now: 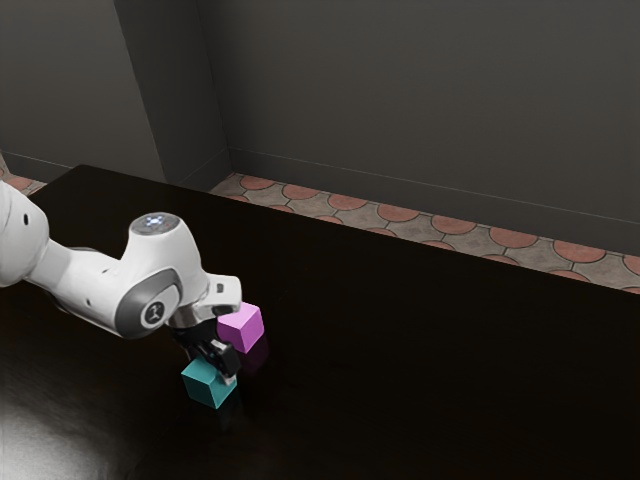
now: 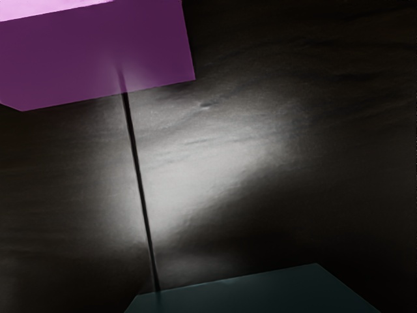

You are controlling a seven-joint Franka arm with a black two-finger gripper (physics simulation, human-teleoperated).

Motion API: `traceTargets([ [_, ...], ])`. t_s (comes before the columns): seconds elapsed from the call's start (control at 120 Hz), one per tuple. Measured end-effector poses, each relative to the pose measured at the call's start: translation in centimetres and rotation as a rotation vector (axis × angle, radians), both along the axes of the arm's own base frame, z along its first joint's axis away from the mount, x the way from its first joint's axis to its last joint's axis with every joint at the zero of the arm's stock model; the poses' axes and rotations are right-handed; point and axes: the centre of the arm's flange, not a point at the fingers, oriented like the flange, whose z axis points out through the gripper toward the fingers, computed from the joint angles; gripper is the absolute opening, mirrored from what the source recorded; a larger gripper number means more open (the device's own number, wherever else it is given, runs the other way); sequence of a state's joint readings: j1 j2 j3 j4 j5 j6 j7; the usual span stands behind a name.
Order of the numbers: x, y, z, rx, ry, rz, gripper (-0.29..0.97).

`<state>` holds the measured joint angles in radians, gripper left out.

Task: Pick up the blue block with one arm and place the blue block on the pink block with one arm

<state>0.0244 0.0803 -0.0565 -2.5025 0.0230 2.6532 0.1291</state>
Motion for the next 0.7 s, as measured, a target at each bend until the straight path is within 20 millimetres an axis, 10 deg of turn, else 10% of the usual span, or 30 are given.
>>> traceTargets([
  [0.7, -0.06, 0.05, -0.24, -0.002, 0.013, 0.002, 0.68],
])
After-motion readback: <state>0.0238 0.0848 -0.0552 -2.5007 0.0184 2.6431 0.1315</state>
